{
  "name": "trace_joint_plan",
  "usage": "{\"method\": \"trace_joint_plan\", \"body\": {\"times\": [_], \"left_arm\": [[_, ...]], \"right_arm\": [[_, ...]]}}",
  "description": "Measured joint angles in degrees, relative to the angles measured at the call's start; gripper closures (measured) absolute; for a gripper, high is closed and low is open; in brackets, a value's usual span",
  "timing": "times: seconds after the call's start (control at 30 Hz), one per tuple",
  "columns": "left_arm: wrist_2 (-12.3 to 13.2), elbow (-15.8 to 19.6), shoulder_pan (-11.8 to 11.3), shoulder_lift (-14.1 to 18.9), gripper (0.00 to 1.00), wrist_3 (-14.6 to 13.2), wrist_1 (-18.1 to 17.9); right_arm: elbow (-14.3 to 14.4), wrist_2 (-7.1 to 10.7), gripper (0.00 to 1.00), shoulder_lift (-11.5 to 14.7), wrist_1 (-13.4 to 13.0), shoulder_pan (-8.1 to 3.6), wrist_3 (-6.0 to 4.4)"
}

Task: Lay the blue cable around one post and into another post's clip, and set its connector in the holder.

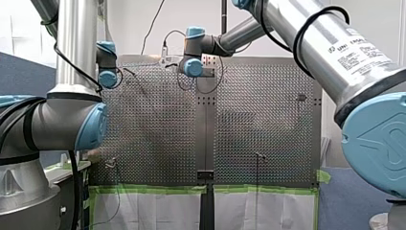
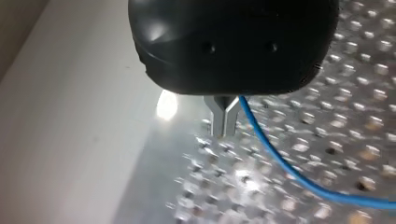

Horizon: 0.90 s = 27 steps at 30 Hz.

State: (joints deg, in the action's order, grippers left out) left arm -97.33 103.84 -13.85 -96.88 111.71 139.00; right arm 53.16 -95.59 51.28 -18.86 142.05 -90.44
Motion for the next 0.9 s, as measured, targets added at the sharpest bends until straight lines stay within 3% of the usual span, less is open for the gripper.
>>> {"method": "trace_joint_plan", "body": {"times": [0.2, 0.6, 0.8, 0.87, 0.9], "left_arm": [[0.1, 0.0, 0.4, -1.9, 0.98, -0.6, 0.0], [0.9, 0.0, 1.3, -2.1, 0.98, 0.5, -0.1], [1.4, 0.1, 1.8, -2.1, 0.84, 1.7, 0.0], [1.6, 0.1, 2.0, -2.1, 0.63, 2.2, 0.1], [1.7, 0.1, 2.1, -2.1, 0.63, 2.4, 0.1]], "right_arm": [[0.0, -0.67, 1.00, -0.5, 0.1, -0.26, -0.06], [0.0, -1.35, 1.00, -1.0, 1.4, -0.44, -0.02], [0.0, -1.36, 1.00, -1.0, 2.2, -0.42, 0.07], [0.0, -1.36, 1.00, -1.0, 2.5, -0.41, 0.12], [0.0, -1.37, 1.00, -1.0, 2.6, -0.41, 0.13]]}}
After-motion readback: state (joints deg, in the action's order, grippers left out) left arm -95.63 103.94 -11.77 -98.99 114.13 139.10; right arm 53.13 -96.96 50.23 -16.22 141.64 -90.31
